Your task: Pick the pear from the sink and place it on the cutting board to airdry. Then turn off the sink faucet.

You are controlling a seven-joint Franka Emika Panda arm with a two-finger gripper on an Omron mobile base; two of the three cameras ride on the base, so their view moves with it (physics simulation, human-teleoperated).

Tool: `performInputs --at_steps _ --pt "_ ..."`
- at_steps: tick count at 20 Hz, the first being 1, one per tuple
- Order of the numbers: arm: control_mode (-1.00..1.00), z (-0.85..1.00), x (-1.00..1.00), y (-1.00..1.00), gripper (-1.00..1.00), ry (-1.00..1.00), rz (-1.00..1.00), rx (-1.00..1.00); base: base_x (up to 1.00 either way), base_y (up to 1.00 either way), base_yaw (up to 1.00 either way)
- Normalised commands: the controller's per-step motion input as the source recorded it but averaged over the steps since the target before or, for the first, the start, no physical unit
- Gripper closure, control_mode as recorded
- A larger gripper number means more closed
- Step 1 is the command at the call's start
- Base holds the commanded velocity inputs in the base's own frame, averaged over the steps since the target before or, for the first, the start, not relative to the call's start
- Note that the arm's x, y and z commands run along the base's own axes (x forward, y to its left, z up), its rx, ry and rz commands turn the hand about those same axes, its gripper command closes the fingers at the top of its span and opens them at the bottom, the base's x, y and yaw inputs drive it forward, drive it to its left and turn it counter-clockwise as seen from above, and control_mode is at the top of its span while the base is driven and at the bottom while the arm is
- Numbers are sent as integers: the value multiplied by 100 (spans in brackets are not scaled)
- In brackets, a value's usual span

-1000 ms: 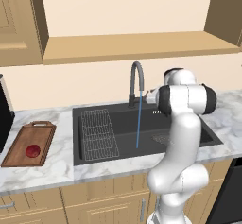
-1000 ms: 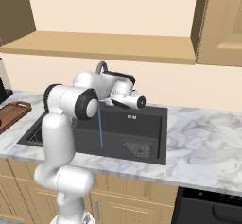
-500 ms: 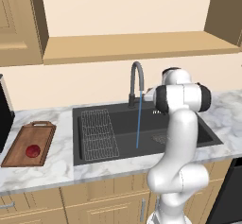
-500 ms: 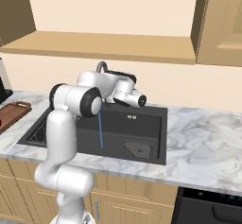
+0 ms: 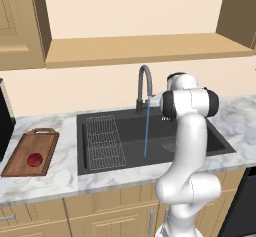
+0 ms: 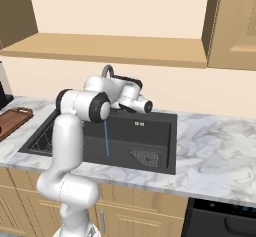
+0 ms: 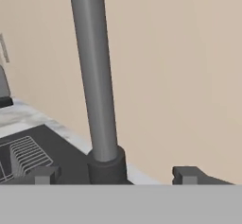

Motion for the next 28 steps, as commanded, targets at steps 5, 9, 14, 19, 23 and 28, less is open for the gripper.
performInputs --at_steps 5,9,14,19,23,28 --pt "-100 -13 16 5 -100 2 1 3 0 0 0" --pt "-100 -7 10 15 -100 0 3 3 0 0 0" --pt "-100 -10 2 2 -100 0 3 0 0 0 0" --pt "-100 -27 0 -5 -100 -1 2 0 0 0 0" --pt "-100 -26 0 -17 -100 -3 3 0 0 0 0" --pt "-100 -24 0 -40 -100 -3 3 0 0 0 0"
